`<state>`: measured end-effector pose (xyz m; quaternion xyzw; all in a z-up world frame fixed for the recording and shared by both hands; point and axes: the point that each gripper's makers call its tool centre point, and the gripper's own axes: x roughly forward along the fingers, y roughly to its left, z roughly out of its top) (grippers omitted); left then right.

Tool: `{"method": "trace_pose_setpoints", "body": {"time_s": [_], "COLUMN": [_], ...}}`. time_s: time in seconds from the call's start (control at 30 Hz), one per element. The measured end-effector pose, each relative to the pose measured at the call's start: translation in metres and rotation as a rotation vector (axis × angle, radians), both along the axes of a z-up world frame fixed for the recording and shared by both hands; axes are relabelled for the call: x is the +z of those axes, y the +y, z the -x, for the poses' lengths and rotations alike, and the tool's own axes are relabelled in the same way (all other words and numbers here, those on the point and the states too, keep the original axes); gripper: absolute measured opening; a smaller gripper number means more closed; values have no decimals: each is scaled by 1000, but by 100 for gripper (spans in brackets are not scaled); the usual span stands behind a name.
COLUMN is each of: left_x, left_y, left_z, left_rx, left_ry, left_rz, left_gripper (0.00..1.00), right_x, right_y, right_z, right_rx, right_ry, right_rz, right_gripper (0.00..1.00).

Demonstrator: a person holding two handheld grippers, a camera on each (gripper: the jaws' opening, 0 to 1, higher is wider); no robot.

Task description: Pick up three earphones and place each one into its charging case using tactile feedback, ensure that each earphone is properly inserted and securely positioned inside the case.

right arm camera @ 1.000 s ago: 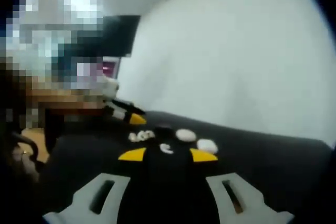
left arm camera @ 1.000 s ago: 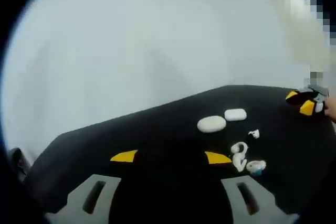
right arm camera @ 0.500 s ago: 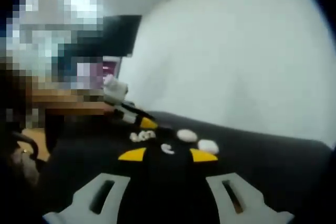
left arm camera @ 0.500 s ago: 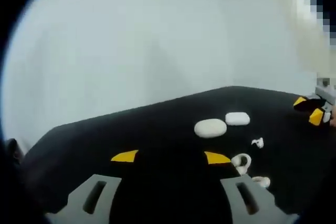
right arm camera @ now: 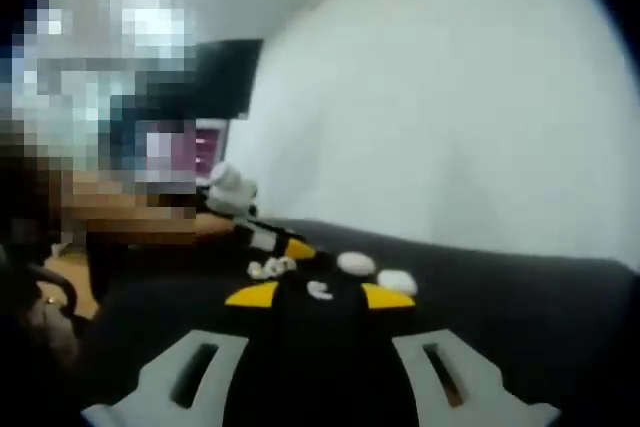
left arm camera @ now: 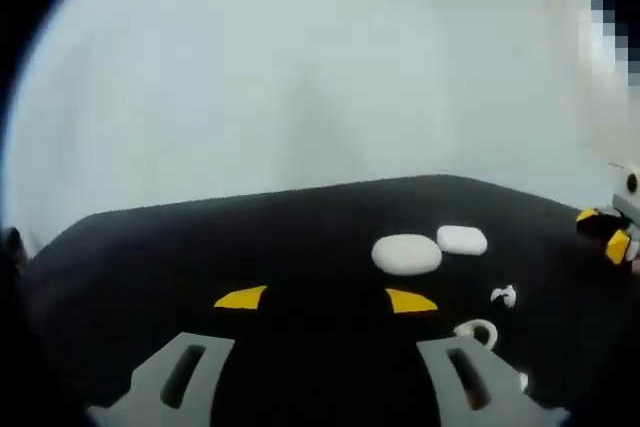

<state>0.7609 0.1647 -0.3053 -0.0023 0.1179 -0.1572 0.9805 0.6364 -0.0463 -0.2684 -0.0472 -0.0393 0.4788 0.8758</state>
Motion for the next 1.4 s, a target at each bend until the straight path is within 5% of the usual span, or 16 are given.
{"method": "trace_pose_setpoints", "body": {"time_s": [0.1,0.2,0.4,0.63,0.73,0.97,1.07,1.4], "left_x": [5,2,-4,-10,-5,-9,-8,-7], "left_y": [4,0,-8,-10,-16,-21,-24,-23], "left_z": [2,2,-2,-11,-14,-10,-9,-4], "left_rx": [10,12,-12,0,-24,-69,-86,-91], "left_ry": [-68,-43,-37,28,-4,2,-17,1], "left_rz": [-48,-14,-85,-14,0,-50,-93,-81], "left_gripper": [37,37,41,48,50,32,31,31], "right_x": [-3,-3,0,1,1,3,2,2], "right_y": [2,1,-3,-4,-4,-5,-4,-5], "right_z": [1,0,-4,-6,-7,-8,-8,-8], "right_rx": [-4,-4,-23,-25,-22,-25,-23,-26], "right_ry": [-12,-10,-5,-5,-5,-3,-5,-2], "right_rz": [32,31,13,11,9,1,8,3], "right_gripper": [31,32,32,32,32,32,32,32]}}
